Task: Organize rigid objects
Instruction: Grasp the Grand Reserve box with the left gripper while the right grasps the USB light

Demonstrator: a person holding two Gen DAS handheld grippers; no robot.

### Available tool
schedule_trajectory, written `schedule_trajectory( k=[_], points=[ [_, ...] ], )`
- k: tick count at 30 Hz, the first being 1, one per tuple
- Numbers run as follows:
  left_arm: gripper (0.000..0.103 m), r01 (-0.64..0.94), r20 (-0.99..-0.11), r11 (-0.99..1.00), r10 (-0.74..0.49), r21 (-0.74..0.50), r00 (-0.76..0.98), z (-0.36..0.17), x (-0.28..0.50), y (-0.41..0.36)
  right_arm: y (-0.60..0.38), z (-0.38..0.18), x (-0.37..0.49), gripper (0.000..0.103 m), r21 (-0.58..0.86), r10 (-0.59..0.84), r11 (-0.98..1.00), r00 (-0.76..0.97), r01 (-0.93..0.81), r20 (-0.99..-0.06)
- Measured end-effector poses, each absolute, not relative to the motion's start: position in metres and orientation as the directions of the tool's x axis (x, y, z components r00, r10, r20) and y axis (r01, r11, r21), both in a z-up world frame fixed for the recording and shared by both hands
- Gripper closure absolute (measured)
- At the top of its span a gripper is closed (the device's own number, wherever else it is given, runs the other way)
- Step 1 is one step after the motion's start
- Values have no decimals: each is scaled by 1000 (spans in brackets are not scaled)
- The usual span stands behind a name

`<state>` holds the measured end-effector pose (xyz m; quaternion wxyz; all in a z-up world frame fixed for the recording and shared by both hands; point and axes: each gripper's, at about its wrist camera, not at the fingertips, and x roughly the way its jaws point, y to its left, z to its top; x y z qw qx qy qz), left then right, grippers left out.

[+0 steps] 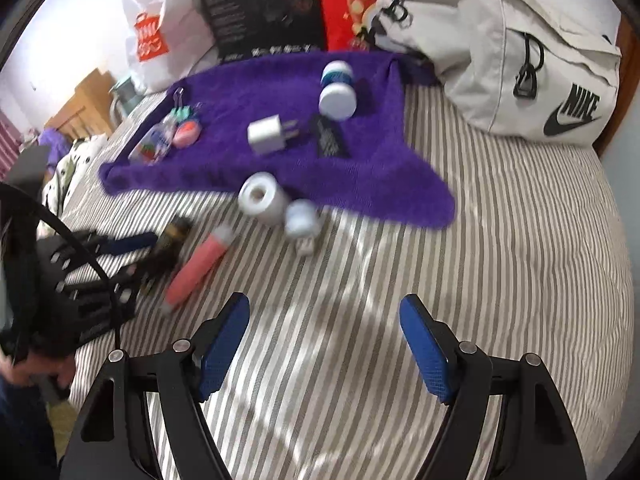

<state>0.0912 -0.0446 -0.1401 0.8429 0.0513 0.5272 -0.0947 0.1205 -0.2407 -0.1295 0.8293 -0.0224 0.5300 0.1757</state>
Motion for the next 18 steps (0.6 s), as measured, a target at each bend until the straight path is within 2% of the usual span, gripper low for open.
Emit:
schedule_trajectory(
  k=[5,10,14,18],
  points=[
    [80,209,-902,977,-118,-32,414,-139,89,-43,-226,-140,140,27,101,256,927,412,-362,-875],
    [80,215,-908,976,-119,-32,402,-138,87,-38,-208,-157,148,41,18,206,911,419,-411,-884],
    [80,217,-910,976,-122,-36,397,-137,87,-36,-203,-161,151,44,5,211,912,459,-410,-863],
    [80,220,-912,975,-114,-27,395,-137,88,-37,-202,-161,153,52,3,217,914,481,-406,-849]
  ],
)
